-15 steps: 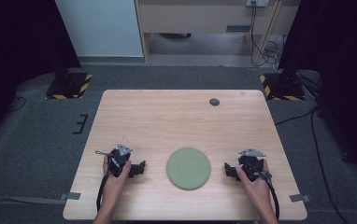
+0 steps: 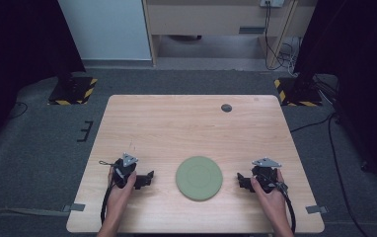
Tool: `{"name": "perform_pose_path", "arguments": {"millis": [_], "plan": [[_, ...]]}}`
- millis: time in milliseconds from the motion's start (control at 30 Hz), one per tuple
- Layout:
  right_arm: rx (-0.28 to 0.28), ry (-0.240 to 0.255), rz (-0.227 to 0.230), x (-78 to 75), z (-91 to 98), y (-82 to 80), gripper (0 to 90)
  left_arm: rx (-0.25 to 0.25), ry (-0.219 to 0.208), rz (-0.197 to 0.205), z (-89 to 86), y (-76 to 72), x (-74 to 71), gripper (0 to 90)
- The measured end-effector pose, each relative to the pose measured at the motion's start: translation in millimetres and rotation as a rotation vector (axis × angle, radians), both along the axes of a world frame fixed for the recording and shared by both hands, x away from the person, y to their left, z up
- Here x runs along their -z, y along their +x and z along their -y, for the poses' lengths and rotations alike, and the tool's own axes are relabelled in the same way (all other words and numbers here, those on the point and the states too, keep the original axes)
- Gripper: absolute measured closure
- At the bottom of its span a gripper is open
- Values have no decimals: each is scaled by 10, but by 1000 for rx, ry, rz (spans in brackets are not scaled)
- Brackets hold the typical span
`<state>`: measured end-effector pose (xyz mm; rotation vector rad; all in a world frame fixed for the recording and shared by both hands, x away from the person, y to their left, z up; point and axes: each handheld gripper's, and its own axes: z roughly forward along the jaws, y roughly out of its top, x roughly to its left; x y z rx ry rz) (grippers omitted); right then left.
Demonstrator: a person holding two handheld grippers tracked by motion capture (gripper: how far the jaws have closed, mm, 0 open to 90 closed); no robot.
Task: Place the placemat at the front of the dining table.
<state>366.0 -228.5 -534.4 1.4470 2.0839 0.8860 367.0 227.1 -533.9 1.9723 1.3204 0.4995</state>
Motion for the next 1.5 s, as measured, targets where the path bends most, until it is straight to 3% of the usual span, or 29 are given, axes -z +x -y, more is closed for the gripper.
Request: {"name": "perform_pose_path", "arguments": {"millis": [100, 300, 533, 900, 1100, 1500], "plan": [[-24, 2, 36, -43, -16, -57, 64, 13, -18, 25, 12, -42, -37, 19], [-58, -8, 55, -53, -47, -92, 64, 55, -34, 51, 55, -106, -57, 21], [-90, -28, 70, -58, -129, -121, 61, 132, -25, 40, 178, -143, -56, 29], [-132, -19, 78, -105, -225, -170, 59, 208, -16, 25, 468, -195, -21, 25], [-162, -24, 83, -118, -288, -190, 59, 241, -21, 36, 562, -239, -48, 26], [-220, -40, 91, -123, -382, -232, 57, 248, -28, 42, 653, -252, -42, 26]]}}
